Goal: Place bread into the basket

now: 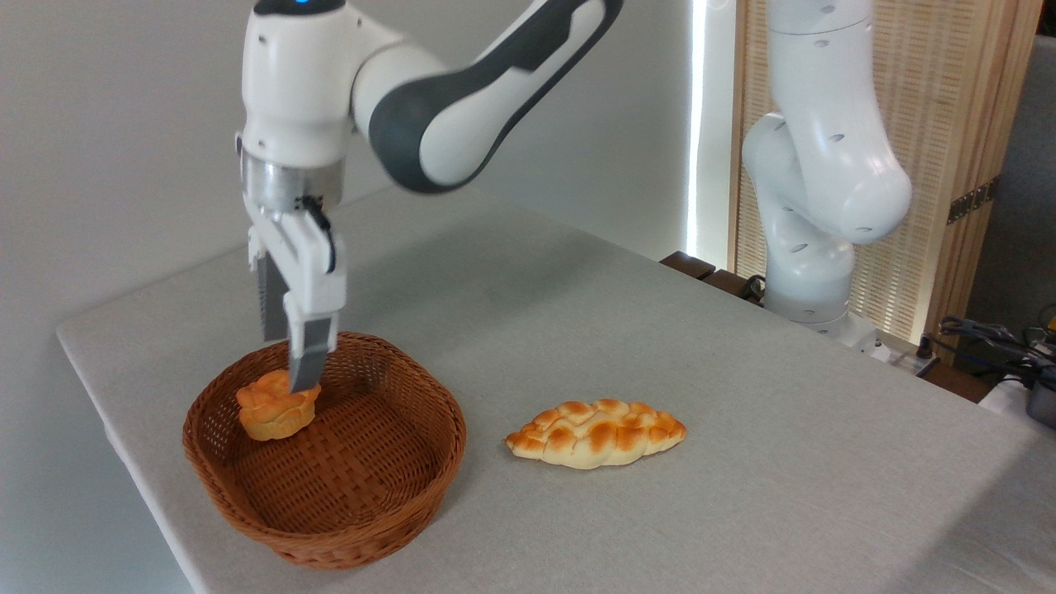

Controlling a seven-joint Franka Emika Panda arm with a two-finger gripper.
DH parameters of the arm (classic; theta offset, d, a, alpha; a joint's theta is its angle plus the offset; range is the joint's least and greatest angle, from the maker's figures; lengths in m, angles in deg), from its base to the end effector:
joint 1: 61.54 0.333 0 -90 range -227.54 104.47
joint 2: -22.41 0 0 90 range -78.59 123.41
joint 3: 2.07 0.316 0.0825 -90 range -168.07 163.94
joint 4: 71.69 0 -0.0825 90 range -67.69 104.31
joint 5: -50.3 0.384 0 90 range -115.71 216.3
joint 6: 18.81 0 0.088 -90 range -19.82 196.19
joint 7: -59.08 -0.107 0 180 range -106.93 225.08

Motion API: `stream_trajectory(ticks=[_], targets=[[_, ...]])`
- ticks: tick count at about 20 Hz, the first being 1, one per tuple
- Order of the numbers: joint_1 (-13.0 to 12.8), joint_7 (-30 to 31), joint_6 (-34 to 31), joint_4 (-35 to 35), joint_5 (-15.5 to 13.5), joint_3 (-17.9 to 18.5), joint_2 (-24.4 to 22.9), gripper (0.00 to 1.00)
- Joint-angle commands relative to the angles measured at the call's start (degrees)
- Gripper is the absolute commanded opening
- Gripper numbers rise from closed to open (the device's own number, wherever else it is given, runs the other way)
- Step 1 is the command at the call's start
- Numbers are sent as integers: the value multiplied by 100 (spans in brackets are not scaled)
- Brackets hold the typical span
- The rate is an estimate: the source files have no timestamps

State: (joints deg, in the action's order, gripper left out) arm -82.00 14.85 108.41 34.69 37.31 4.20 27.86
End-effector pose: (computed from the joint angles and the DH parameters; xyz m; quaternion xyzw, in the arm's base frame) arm 0.5918 -0.1591 0.4947 0.8866 -0.4329 0.1532 0.0556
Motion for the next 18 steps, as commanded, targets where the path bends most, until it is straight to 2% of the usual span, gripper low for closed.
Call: stream_trajectory(ticks=[1,3,4,6,8,9,11,14,18], targets=[[806,19,-1905,-721,-11,-319,-431,100],[1017,10,-2865,-1232,181,-319,-431,100],[1140,10,-3122,-1391,296,-319,-431,100],[1290,19,-3387,-1576,471,-380,-431,100],[1562,28,-3406,-1647,770,-652,-431,100],[1685,54,-3432,-1674,815,-767,-439,100],[1704,72,-3494,-1682,842,-785,-439,100],[1704,72,-3502,-1718,1079,-777,-439,100],[1704,80,-3511,-1727,1079,-741,-440,100]])
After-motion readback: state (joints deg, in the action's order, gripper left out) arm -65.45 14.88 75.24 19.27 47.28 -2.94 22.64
